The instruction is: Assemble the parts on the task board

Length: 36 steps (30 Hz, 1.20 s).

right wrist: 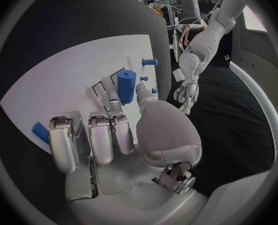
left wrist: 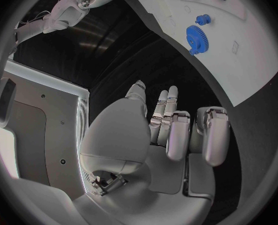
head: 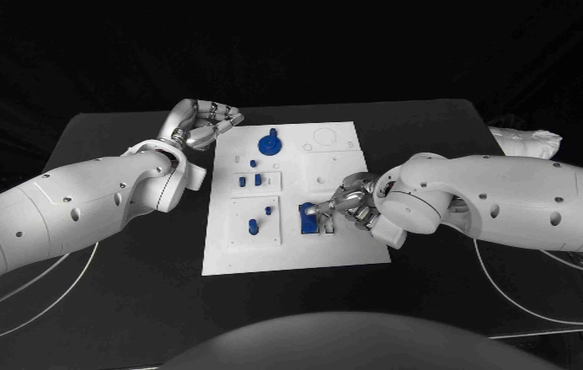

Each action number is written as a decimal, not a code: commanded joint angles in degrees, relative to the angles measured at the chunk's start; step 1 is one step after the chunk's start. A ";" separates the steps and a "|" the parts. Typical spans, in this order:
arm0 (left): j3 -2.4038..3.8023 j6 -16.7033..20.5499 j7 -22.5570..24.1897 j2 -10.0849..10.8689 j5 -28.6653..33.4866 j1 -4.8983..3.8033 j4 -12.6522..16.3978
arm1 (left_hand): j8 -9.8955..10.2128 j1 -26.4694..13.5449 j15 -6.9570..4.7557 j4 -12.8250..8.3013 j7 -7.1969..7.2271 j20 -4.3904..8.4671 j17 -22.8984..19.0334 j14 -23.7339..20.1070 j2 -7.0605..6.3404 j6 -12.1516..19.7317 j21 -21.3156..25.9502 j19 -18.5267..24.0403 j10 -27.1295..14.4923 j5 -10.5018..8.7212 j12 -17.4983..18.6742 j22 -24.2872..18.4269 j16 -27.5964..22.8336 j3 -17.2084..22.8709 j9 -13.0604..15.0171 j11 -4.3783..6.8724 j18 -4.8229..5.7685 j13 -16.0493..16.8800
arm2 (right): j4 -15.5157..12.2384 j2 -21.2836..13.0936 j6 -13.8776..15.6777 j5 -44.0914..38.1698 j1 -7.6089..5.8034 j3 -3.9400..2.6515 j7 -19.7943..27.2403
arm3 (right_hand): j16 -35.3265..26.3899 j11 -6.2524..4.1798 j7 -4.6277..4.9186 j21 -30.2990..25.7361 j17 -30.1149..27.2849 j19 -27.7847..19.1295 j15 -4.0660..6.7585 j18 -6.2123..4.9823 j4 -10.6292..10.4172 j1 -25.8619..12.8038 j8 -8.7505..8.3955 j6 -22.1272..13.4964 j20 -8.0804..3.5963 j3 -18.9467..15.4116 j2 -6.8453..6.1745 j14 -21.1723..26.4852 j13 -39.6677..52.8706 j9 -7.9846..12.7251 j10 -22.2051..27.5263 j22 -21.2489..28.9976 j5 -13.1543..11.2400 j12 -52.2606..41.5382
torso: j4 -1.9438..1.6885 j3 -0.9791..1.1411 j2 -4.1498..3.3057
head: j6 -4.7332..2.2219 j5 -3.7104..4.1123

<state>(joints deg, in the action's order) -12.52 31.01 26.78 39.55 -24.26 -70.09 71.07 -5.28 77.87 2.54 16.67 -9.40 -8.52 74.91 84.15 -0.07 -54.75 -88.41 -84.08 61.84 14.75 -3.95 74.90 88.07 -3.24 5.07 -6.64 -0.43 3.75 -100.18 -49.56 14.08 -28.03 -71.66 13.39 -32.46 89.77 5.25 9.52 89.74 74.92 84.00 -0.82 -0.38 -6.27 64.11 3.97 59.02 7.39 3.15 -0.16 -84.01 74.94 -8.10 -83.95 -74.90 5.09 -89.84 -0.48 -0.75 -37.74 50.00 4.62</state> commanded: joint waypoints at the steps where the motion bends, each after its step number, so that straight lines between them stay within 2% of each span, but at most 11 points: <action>1: 0.04 -0.90 0.32 -0.12 -0.20 0.00 0.10 | 0.33 -0.20 -0.31 0.06 0.07 0.28 11.89 4.71 0.55 -0.34 0.11 -4.55 -0.05 0.28 0.10 14.47 -0.12 -0.21 -0.08 0.40 -0.05 -0.03 | -0.38 -0.17 -0.14 -1.52 0.12 0.05 -0.20 | 0.23 0.41 0.01 0.26 15.08 6.00 -0.59 0.38 -0.18 -0.76 -0.20 -0.54 0.29 -0.60 -0.06 -5.99 15.06 0.05 -6.05 -15.10 -0.45 -0.16 | 0.01 0.02 -0.04 | 0.00 0.04; 7: 0.04 -0.99 0.29 -0.14 -0.20 0.00 0.07 | 0.33 -0.20 -0.31 0.06 0.07 0.28 11.89 4.71 0.55 -0.34 0.11 -4.55 -0.05 0.28 0.10 14.47 -0.12 -0.21 -0.08 0.40 -0.05 -0.03 | -1.11 -0.96 1.54 -3.00 0.11 0.05 0.47 | 0.23 -0.03 -0.65 0.26 15.08 6.00 -0.34 0.38 -1.00 -1.37 1.13 1.40 0.23 -1.57 0.47 -5.99 15.06 -0.68 -6.05 -15.10 -1.07 -0.16 | 0.05 0.04 -0.04 | 0.00 0.07; 13: 0.04 -1.20 0.26 -0.16 -0.20 0.00 0.07 | 0.33 -0.20 -0.31 0.06 0.07 0.28 11.89 4.71 0.55 -0.34 0.11 -4.55 -0.05 0.28 0.10 14.47 -0.12 -0.21 -0.08 0.40 -0.05 -0.03 | -2.10 -1.96 2.65 -4.76 0.11 0.05 0.90 | 0.23 -1.96 -2.80 0.26 15.08 6.00 1.20 0.38 -1.44 -0.83 5.85 4.94 -1.13 -3.15 0.80 -5.99 15.06 -4.64 -6.05 -15.10 -1.83 -0.16 | 0.02 0.03 0.00 | 0.00 -0.03; 16: 0.04 -1.31 0.22 -0.15 -0.20 0.00 0.02 | 0.33 -0.20 -0.31 0.06 0.07 0.28 11.89 4.71 0.55 -0.34 0.11 -4.55 -0.05 0.28 0.10 14.47 -0.12 -0.21 -0.08 0.40 -0.05 -0.03 | -2.61 -2.42 2.52 -5.22 0.10 0.05 0.83 | 0.23 -3.31 -4.12 0.26 15.08 6.00 2.37 0.38 -1.98 -0.61 10.91 4.62 -2.37 -4.75 1.05 -5.99 15.06 -10.21 -6.05 -15.10 -2.00 -0.16 | 0.09 0.02 0.05 | 0.00 -0.04; 18: 0.04 -1.29 0.27 -0.16 -0.20 0.00 0.01 | 0.33 -0.20 -0.31 0.06 0.07 0.28 11.89 4.71 0.55 -0.34 0.11 -4.55 -0.05 0.28 0.10 14.47 -0.12 -0.21 -0.08 0.40 -0.05 -0.03 | -2.93 -2.69 2.32 -5.43 0.05 0.05 0.69 | 0.23 -3.87 -4.67 0.26 15.08 6.00 3.04 0.38 -2.58 -0.56 15.26 2.59 -2.90 -6.05 1.41 -5.99 15.06 -15.54 -6.05 -15.10 -2.10 -0.16 | 0.07 -0.01 0.04 | 0.00 0.01; 20: 0.04 -1.31 0.30 -0.16 -0.20 0.00 0.02 | 0.33 -0.20 -0.31 0.06 0.07 0.28 11.89 4.71 0.55 -0.34 0.11 -4.55 -0.05 0.28 0.10 14.47 -0.12 -0.21 -0.08 0.40 -0.05 -0.03 | -3.13 -2.82 2.17 -5.57 -0.05 0.05 0.61 | 0.23 -4.28 -5.22 0.26 15.08 6.00 3.56 0.38 -3.53 -0.35 23.77 -1.93 -3.26 -8.30 1.95 -5.99 15.06 -26.20 -6.05 -15.10 -1.45 -0.16 | 0.03 -0.03 0.02 | 0.00 0.08; 22: 0.04 -1.35 0.29 -0.19 -0.20 0.00 0.02 | 0.33 -0.20 -0.31 0.06 0.07 0.28 11.89 4.71 0.55 -0.34 0.11 -4.55 -0.05 0.28 0.10 14.47 -0.12 -0.21 -0.08 0.40 -0.05 -0.03 | -3.26 -2.88 1.94 -5.80 -0.15 0.05 0.54 | 0.23 -4.30 -5.37 0.26 15.08 6.00 3.57 0.38 -3.76 0.13 26.32 -4.22 -3.40 -8.71 2.70 -5.99 15.06 -29.97 -6.05 -15.10 -1.98 -0.16 | 0.03 0.00 0.01 | 0.00 0.11; 23: 0.04 -1.36 0.29 -0.20 -0.20 0.00 0.01 | 0.33 -0.20 -0.31 0.06 0.07 0.28 11.89 4.71 0.55 -0.34 0.11 -4.55 -0.05 0.28 0.10 14.47 -0.12 -0.21 -0.08 0.40 -0.05 -0.03 | -3.29 -2.89 1.84 -5.86 -0.17 0.05 0.50 | 0.23 -4.48 -5.32 0.26 15.08 6.00 3.55 0.38 -3.78 0.22 26.99 -4.44 -3.43 -8.83 2.76 -5.99 15.06 -30.81 -6.05 -15.10 -1.95 -0.16 | 0.03 0.00 0.01 | 0.00 0.12; 24: 0.04 -1.39 0.27 -0.21 -0.20 0.00 0.01 | 0.33 -0.20 -0.31 0.06 0.07 0.28 11.89 4.71 0.55 -0.34 0.11 -4.55 -0.05 0.28 0.10 14.47 -0.12 -0.21 -0.08 0.40 -0.05 -0.03 | -3.29 -2.88 1.61 -5.95 -0.20 0.05 0.41 | 0.23 -4.62 -5.79 0.26 15.08 6.00 4.11 0.38 -4.23 0.27 31.72 -8.07 -3.57 -10.19 2.86 -5.99 15.06 -37.70 -6.05 -15.10 -1.79 -0.16 | 0.01 0.01 0.00 | 0.00 0.13; 32: 0.04 -1.55 0.15 -0.25 -0.20 0.00 -0.04 | 0.36 -0.14 -0.32 0.06 0.07 0.28 11.81 4.68 0.64 -0.36 0.19 -4.49 -0.01 0.29 0.09 14.44 -0.17 -0.32 -0.08 0.41 -0.07 -0.03 | -2.19 -1.83 -2.33 -7.22 -0.23 0.05 -1.57 | 0.23 -5.31 -6.28 0.26 15.08 6.00 4.14 0.38 -3.26 2.30 36.99 -9.36 -4.17 -10.12 3.96 -5.99 15.06 -45.54 -6.05 -15.10 -1.81 -0.16 | -0.04 -0.01 0.01 | 0.00 0.19; 36: 0.04 -1.61 0.12 -0.23 -0.20 0.00 -0.03 | 0.36 -0.14 -0.32 0.06 0.07 0.28 11.81 4.68 0.64 -0.36 0.19 -4.49 -0.01 0.29 0.09 14.44 -0.17 -0.32 -0.08 0.41 -0.07 -0.03 | -1.57 -1.16 -4.96 -7.62 -0.09 0.06 -2.54 | 0.23 -5.49 -6.46 0.26 15.08 6.00 4.27 0.38 -3.40 2.01 38.12 -9.68 -4.30 -10.38 4.05 -5.99 15.06 -47.58 -6.05 -15.10 -1.90 -0.16 | 0.00 0.02 0.00 | 0.00 0.04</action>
<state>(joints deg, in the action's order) -12.52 30.37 26.67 39.45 -24.26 -70.09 70.95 -5.28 77.87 2.54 16.67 -9.40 -8.52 74.90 84.15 -0.08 -54.75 -88.41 -84.08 61.84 14.75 -3.95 74.90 88.07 -3.23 5.07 -6.64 -0.42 3.75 -101.86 -50.84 13.39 -34.11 -71.85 13.42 -33.44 89.77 0.15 2.99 89.74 74.91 84.01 2.90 -0.39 -9.71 65.99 41.92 49.82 3.68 -6.94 3.84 -84.03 74.94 -55.49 -84.00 -74.93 3.31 -89.84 -0.49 -0.76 -37.73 50.00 4.75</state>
